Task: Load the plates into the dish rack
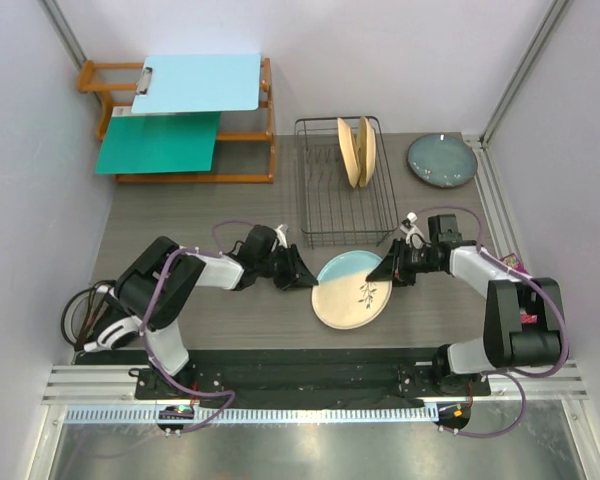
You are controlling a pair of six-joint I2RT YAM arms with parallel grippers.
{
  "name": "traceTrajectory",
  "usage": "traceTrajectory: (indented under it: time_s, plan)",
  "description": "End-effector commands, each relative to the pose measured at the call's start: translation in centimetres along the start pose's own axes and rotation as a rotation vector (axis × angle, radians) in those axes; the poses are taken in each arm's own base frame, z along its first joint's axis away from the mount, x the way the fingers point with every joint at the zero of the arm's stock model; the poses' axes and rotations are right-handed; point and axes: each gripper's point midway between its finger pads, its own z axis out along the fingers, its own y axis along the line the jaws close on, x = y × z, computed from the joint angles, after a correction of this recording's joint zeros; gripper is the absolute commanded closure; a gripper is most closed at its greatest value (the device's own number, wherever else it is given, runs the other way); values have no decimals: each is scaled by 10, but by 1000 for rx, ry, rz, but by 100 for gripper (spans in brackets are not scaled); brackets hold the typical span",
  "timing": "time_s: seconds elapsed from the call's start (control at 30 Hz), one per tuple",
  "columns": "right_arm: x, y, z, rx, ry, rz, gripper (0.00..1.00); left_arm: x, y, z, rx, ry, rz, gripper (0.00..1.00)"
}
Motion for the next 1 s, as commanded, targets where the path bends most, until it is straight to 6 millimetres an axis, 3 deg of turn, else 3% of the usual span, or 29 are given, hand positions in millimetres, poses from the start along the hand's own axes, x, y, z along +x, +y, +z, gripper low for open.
traceTrajectory:
  time_s: [0.0, 0.07, 0.2, 0.27, 0.3, 0.37, 0.4, 0.43, 0.47, 0.5, 0.57, 0.6, 0.63, 0.67, 0.7, 0.77, 0.8, 0.83, 0.87, 0.9, 0.93, 0.97]
  plan:
    - [2, 19, -26, 50, 11, -181, 99, -15, 40, -14, -179, -31, 68, 60]
    - [1, 39, -42, 41, 5, -227, 99, -20, 42, -27, -199, -16, 139, 56]
    - [5, 77, -77, 34, 19, -402, 99, -38, 26, -73, -214, 10, 205, 52]
    - [-9, 116, -95, 12, -31, -531, 99, -43, 21, -88, -220, 4, 239, 51]
    - [-24, 143, -108, 2, -86, -603, 99, -41, 20, -96, -227, 11, 286, 50]
    - [-42, 171, -117, 0, -150, -659, 99, -48, 6, -109, -209, -44, 351, 50]
    - [-68, 194, -122, 22, -240, -708, 99, -52, 2, -113, -205, -69, 381, 50]
    - [-80, 208, -125, 21, -291, -675, 99, -58, -4, -119, -208, -108, 403, 49]
    - [-93, 218, -124, 25, -330, -676, 99, -62, -7, -122, -207, -123, 417, 49]
    - [-113, 242, -128, 43, -428, -736, 99, -68, -16, -125, -201, -143, 437, 49]
    - [-138, 254, -114, 82, -482, -755, 99, -76, -24, -132, -200, -175, 489, 49]
    - [-154, 276, -118, 125, -579, -801, 99, -82, -32, -137, -193, -196, 519, 49]
    - [-171, 273, -102, 176, -589, -792, 99, -85, -34, -140, -201, -210, 558, 50]
    - [-181, 279, -99, 203, -623, -797, 99, -91, -38, -147, -212, -244, 584, 49]
    - [-194, 299, -104, 207, -689, -811, 99, -92, -39, -151, -219, -254, 601, 49]
    - [-220, 298, -85, 309, -756, -768, 99, -93, -40, -160, -234, -284, 639, 49]
    - [-234, 312, -97, 333, -842, -757, 99, -92, -39, -161, -236, -291, 642, 49]
    - [-242, 316, -100, 387, -909, -731, 99, -91, -39, -164, -234, -300, 645, 49]
    - [-254, 310, -89, 433, -925, -714, 99, -89, -33, -165, -235, -303, 633, 49]
    - [-261, 322, -96, 439, -990, -710, 99, -88, -35, -170, -226, -325, 634, 49]
    - [-271, 319, -104, 505, -1059, -678, 99, -86, -32, -171, -223, -329, 624, 48]
    - [-272, 323, -100, 518, -1082, -676, 99, -82, -26, -170, -223, -324, 608, 48]
